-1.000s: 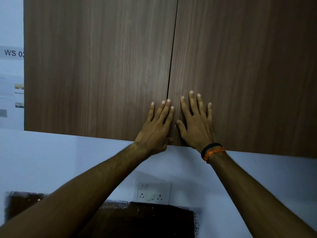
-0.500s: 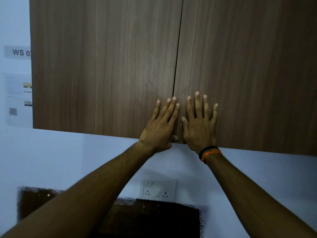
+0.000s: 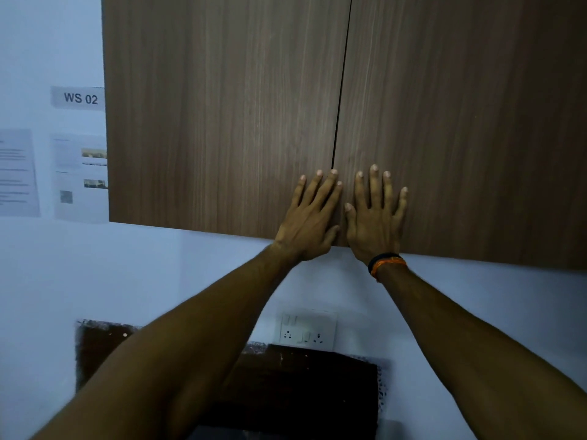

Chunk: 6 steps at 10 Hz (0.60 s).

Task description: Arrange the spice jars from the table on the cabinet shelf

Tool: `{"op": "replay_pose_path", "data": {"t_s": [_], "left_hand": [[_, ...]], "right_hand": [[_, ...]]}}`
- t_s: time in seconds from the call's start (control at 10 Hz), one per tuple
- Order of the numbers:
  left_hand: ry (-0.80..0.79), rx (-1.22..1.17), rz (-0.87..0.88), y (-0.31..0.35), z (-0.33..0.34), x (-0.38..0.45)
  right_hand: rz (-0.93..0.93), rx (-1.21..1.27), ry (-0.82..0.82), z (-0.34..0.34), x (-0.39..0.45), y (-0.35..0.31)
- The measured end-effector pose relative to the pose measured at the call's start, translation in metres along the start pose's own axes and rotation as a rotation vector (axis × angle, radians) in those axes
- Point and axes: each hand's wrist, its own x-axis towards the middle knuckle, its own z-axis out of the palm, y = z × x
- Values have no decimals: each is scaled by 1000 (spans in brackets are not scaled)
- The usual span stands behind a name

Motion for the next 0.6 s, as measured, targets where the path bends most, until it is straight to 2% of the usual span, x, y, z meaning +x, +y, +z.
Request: {"op": "replay_pose_path", "data": {"t_s": [0.4, 0.6], "left_hand": [[-19, -53, -88, -12, -22, -15], [13, -74, -93, -22, -40, -6]], "right_hand": [[82, 139, -11, -37, -13, -10], [77, 574, 247, -108, -11, -4]]}}
